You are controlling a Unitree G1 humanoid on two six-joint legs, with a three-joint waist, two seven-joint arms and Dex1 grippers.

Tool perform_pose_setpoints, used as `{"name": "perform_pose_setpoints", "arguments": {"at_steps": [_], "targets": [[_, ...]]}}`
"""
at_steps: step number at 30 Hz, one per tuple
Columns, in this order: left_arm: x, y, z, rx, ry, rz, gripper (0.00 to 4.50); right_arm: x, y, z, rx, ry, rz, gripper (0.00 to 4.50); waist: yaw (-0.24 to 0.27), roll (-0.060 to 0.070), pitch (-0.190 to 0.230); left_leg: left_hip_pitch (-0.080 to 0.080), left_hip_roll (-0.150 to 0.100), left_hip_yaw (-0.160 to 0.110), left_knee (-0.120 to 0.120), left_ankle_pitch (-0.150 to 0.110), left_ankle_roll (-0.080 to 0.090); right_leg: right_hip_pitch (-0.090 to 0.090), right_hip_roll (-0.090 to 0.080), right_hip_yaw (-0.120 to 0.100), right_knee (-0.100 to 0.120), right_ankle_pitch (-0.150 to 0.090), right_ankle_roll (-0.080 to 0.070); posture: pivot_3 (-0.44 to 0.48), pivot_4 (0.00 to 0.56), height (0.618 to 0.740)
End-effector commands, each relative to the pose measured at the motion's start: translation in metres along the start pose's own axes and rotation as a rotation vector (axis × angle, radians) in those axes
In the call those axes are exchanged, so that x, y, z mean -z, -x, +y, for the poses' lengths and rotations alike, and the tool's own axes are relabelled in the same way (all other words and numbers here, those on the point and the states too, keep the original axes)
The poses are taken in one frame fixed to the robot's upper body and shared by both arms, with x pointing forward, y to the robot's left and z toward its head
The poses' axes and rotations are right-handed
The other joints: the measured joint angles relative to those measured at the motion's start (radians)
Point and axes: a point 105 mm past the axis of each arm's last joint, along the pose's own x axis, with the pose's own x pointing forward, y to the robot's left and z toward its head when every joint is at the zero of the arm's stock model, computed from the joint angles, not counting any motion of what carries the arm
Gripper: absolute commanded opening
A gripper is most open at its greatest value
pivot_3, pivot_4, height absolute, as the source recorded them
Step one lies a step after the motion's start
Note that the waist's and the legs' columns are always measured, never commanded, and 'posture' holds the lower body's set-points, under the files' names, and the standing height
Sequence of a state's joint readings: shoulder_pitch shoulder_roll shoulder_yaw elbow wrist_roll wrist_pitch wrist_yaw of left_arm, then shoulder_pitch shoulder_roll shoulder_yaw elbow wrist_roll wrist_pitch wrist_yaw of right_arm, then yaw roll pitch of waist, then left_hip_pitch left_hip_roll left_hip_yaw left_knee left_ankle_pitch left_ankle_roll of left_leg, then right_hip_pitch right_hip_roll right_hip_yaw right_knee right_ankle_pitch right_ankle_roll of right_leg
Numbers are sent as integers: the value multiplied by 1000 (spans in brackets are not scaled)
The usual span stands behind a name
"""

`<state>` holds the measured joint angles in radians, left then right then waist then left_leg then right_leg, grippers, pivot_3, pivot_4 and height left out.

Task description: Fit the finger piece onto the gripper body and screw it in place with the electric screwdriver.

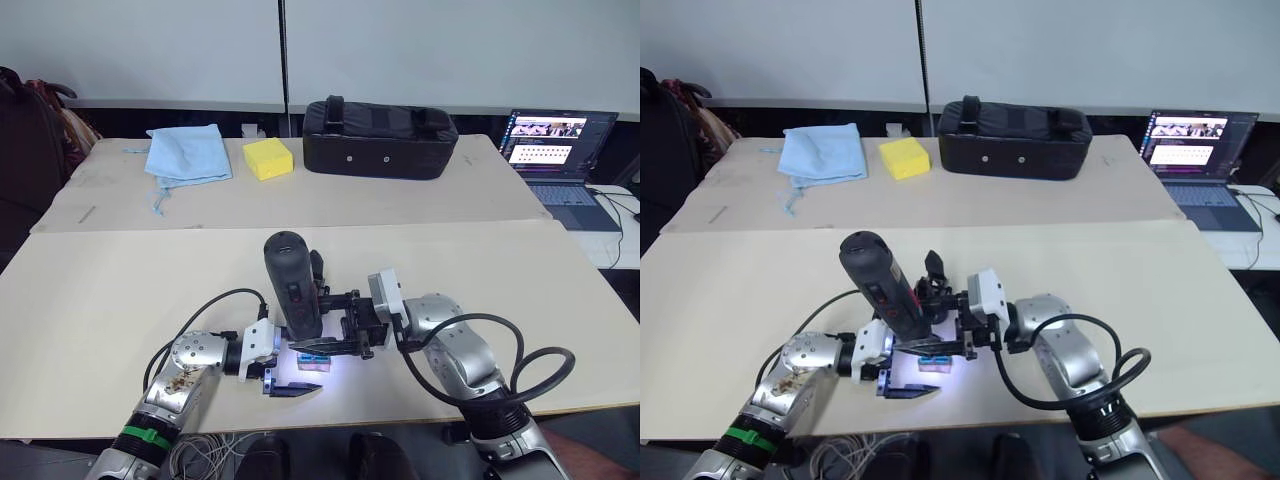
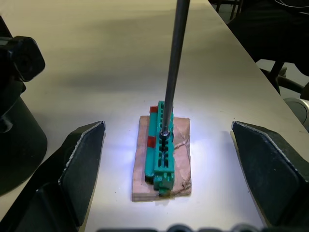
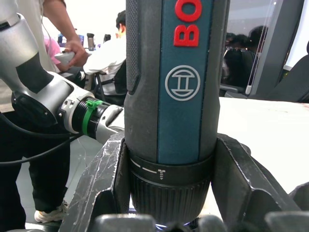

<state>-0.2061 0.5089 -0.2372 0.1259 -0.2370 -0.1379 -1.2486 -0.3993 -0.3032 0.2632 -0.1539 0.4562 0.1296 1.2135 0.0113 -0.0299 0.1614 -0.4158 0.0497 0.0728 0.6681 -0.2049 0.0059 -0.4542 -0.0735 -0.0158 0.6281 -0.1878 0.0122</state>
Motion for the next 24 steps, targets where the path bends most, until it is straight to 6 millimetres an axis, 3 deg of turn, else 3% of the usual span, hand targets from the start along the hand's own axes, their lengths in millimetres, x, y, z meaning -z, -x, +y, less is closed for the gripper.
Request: {"name": "perform_pose_setpoints", "arguments": {"at_steps": [1, 13, 19, 24], "targets": [[9, 4, -3, -7, 21, 23, 4470, -26, -3, 3, -18, 72, -96, 1915, 0, 0, 0, 0, 0, 0, 0, 0, 0, 0, 0, 0, 0, 0, 0, 0, 150, 740], [-14, 30, 4, -34, 2, -73, 4470, -60, 5, -6, 11, 80, -153, 1915, -2, 0, 0, -1, 1, 0, 0, 0, 0, -1, 0, 0, 0, 0, 0, 0, 150, 740], [-41, 60, 6, -74, -16, -170, 4470, -78, 14, -5, 45, 97, -162, 1915, -2, 0, 1, -3, 1, 0, 0, 0, 0, -3, 0, -1, -1, 0, 0, 0, 150, 740], [-72, 86, 12, -136, 72, -247, 4470, -94, 23, -2, 70, 95, -169, 1915, -1, -1, 1, -4, 1, 0, 0, 0, 0, -3, -1, -1, -1, 0, 0, 0, 150, 740]]}}
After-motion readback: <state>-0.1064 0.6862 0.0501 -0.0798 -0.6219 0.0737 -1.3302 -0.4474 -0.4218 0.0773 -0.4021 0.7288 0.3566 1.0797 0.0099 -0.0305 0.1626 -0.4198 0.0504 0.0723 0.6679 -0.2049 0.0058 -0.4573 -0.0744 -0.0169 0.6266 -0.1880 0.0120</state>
